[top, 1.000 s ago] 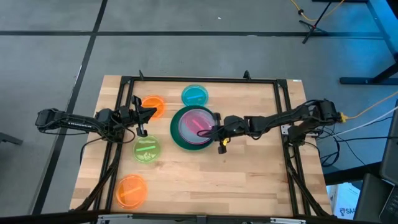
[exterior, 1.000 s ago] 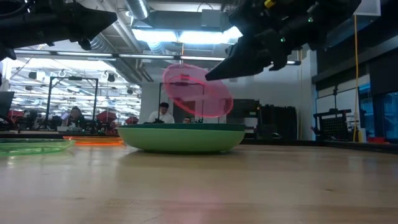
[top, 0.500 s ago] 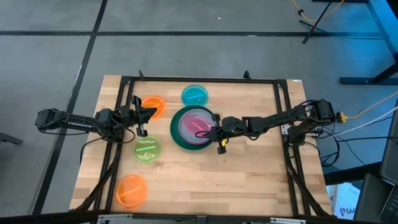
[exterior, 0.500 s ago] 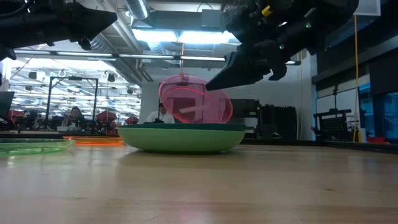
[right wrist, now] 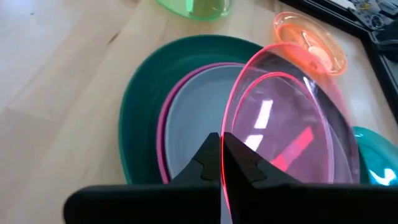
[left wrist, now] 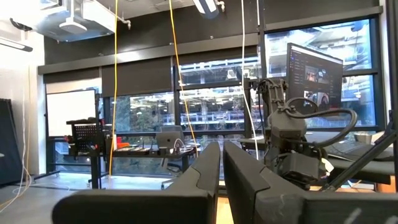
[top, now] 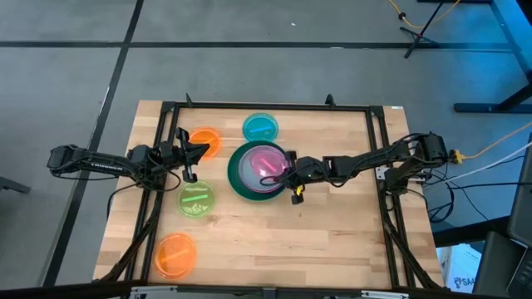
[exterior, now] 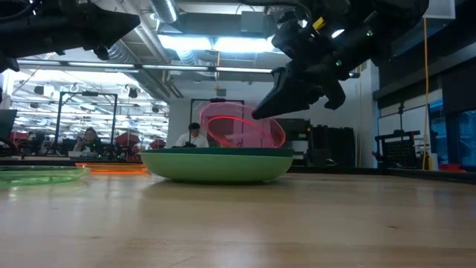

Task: Stack plastic plates
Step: Stack the light pink plate on top of the blue plate, then stack the top orange plate on top of the light pink plate, then stack the light green plate on top of the top orange plate

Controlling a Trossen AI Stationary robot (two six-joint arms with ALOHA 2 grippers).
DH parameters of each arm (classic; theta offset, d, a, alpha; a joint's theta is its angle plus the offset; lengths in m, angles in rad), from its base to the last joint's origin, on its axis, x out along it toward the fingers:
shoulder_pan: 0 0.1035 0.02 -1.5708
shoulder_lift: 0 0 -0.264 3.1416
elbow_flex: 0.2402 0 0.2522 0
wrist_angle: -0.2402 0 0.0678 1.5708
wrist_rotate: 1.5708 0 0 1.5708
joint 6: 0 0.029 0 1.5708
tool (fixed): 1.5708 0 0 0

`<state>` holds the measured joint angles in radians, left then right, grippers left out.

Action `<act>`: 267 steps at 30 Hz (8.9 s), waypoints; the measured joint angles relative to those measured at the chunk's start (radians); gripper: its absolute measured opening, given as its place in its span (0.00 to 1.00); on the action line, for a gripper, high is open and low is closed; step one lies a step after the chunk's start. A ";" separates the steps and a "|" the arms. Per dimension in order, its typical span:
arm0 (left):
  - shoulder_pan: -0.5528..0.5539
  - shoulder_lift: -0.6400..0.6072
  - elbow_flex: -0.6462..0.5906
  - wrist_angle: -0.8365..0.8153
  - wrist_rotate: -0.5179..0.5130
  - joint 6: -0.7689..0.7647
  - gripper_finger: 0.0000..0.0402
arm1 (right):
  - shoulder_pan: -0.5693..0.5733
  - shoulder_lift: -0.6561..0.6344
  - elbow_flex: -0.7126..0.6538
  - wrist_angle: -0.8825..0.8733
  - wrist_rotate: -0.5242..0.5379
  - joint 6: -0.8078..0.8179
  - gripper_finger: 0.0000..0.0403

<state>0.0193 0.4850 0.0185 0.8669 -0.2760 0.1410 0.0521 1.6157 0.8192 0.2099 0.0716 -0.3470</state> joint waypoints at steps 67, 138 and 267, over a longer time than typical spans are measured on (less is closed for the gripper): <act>0.000 0.476 0.578 -1.439 -0.179 -0.603 0.29 | -0.129 -0.707 -0.539 0.628 -0.039 0.103 0.36; 0.016 0.869 0.845 -1.345 -0.260 -0.337 0.01 | -0.138 -0.763 -0.539 0.539 0.052 -0.122 0.36; -0.263 1.343 1.128 -2.218 0.132 -1.159 0.01 | -0.138 -0.762 -0.539 0.504 0.052 -0.043 0.36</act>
<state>-0.2438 1.8278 1.1461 -1.3516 -0.1439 -1.0176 -0.0856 0.8536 0.2799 0.7143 0.1238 -0.3904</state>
